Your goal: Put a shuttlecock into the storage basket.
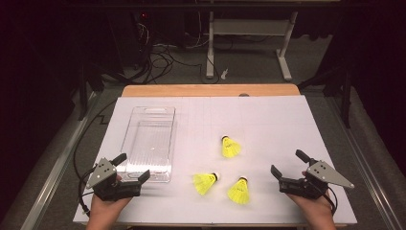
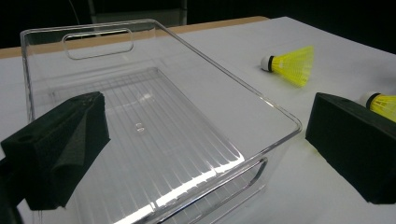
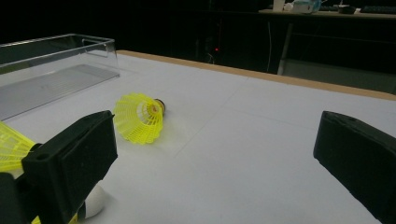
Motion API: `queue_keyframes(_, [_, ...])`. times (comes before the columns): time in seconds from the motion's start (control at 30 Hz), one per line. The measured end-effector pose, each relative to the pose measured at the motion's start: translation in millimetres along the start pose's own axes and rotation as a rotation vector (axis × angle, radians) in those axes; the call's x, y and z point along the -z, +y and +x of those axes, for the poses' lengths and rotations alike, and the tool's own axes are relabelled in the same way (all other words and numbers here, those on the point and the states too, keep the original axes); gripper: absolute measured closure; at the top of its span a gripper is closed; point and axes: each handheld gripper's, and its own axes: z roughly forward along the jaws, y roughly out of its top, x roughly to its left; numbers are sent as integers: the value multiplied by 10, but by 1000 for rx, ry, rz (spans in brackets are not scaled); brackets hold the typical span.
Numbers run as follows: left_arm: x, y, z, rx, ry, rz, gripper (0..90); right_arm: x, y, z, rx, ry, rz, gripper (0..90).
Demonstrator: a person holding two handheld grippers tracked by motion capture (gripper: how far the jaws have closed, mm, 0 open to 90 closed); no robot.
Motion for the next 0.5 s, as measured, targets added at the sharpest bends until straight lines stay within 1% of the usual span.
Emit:
queue_keyframes(0.07, [-2,-2,3,5,-2,1,7,0,-2,3,0,3,0,1])
queue_keyframes(0.23, [-17,-6,13,-1,0,8,6,-14,-8,13,-1,3,0,2])
queue_keyframes(0.3, [-20,-8,24,4,1,7,6,-19,-11,13,-1,3,0,1])
queue_keyframes(0.33, [-24,-9,34,15,-2,1,6,-26,-20,11,0,4,2,2])
queue_keyframes(0.5, [-26,-4,51,18,0,0,5,-23,-27,1,-8,2,2,2])
